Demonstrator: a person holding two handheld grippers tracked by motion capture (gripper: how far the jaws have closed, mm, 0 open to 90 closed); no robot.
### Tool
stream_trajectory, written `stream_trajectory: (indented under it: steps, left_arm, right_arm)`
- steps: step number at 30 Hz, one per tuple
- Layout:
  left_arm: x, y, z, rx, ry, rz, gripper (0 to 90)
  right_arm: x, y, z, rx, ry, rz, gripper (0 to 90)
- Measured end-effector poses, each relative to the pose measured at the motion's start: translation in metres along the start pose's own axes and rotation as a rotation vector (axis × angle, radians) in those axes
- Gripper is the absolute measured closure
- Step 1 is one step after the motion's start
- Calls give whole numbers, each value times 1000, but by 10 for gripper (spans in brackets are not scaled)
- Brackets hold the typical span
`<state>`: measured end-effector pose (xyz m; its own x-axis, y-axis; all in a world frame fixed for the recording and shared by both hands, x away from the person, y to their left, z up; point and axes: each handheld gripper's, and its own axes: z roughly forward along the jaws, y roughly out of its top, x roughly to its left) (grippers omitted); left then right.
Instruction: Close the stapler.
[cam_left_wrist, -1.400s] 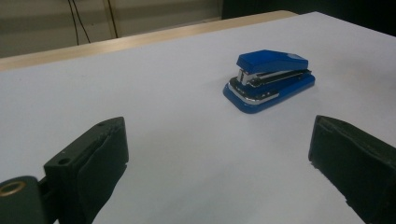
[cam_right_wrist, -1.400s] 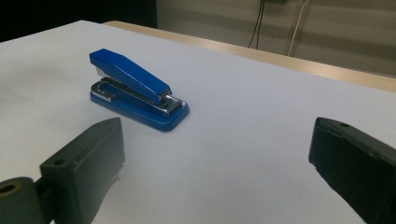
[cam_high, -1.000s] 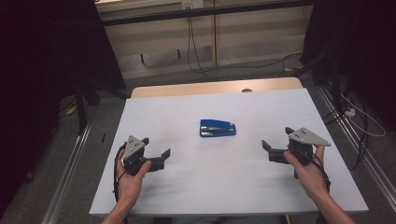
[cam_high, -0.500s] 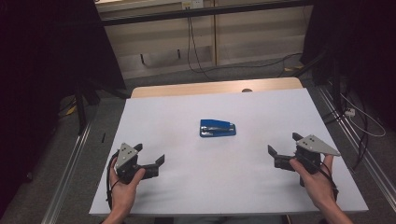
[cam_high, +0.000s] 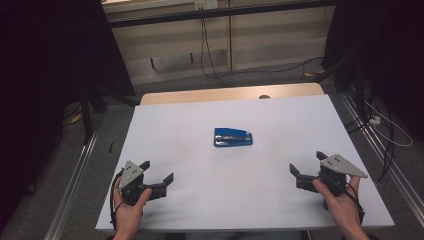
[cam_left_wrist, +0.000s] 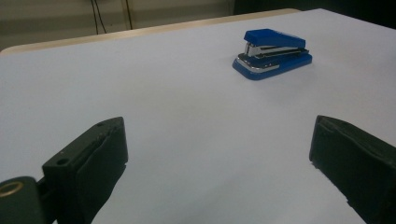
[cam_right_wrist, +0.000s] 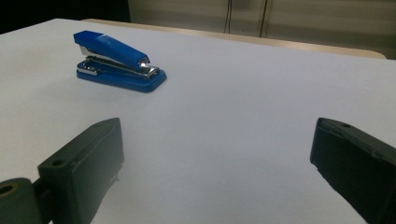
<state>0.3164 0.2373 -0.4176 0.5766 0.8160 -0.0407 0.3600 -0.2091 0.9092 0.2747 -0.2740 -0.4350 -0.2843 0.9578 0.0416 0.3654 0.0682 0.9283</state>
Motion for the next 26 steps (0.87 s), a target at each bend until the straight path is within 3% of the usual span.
stream_trajectory:
  steps: [1,4,18,26]
  left_arm:
    - [0,-1,-1,3,3,2,45]
    - [0,-4,-1,21,-8,-50,45]
    - [-5,-3,2,26,14,21,45]
    - [-3,-3,0,22,12,9,45]
  right_arm:
    - [0,-1,0,7,2,0,25]
    - [1,-3,-1,5,0,-6,22]
    - [-2,-5,0,-16,1,8,20]
    - [-3,-3,3,-20,9,-1,21]
